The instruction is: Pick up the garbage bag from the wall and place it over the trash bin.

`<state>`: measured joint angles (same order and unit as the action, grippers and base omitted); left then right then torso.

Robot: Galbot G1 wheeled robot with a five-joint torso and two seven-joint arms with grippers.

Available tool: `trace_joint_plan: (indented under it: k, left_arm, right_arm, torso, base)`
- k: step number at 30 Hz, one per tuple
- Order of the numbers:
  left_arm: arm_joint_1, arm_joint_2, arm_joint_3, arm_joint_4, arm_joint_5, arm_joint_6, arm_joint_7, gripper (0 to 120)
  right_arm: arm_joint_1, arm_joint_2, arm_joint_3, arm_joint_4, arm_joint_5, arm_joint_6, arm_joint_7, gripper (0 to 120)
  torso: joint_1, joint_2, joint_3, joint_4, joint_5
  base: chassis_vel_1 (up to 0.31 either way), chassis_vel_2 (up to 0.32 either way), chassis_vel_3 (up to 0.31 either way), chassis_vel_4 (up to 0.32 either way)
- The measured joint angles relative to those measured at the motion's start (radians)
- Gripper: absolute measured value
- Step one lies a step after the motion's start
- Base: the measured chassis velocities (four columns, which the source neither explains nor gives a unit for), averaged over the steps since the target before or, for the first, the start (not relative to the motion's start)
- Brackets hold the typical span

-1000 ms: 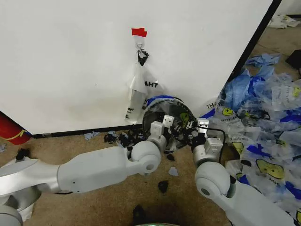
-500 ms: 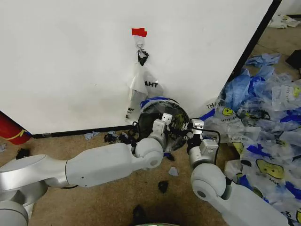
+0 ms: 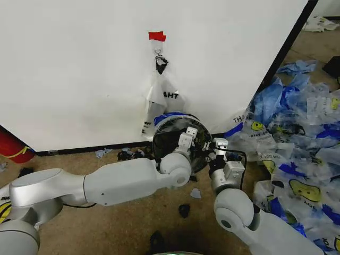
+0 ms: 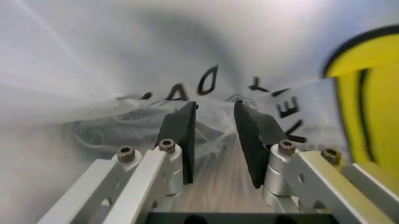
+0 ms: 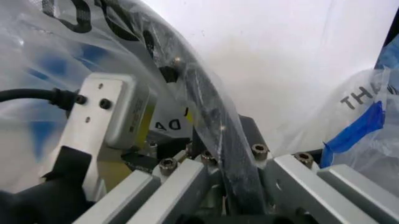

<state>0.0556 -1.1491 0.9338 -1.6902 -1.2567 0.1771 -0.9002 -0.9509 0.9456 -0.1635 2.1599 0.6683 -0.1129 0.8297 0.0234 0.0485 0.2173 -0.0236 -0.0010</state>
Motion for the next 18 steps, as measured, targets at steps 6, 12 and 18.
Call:
trace_joint_plan:
  k: [6,12,18]
  left_arm:
    - [-0.001,-0.004,0.008,0.022,0.005,0.013,-0.023,25]
    - [-0.008,-0.018,-0.005,0.042,0.0,0.02,-0.066,32]
    - [-0.018,-0.009,-0.005,0.049,0.001,0.023,-0.076,19]
  right_arm:
    - [-0.003,-0.002,0.002,0.007,0.0,0.003,-0.004,0]
    - [-0.015,-0.006,0.011,0.008,-0.002,0.008,-0.008,0]
    - [-0.03,-0.008,0.021,0.014,-0.007,0.012,-0.016,0]
  torso:
    - [0.0,0.0,0.0,0.0001,0.0]
    - [0.0,0.0,0.0,-0.0001,0.0]
    - [0.0,0.0,0.0,0.0,0.0]
  base:
    - [0.0,0.0,0.0,0.0]
    - [0.0,0.0,0.0,0.0]
    - [0.0,0.0,0.0,0.0]
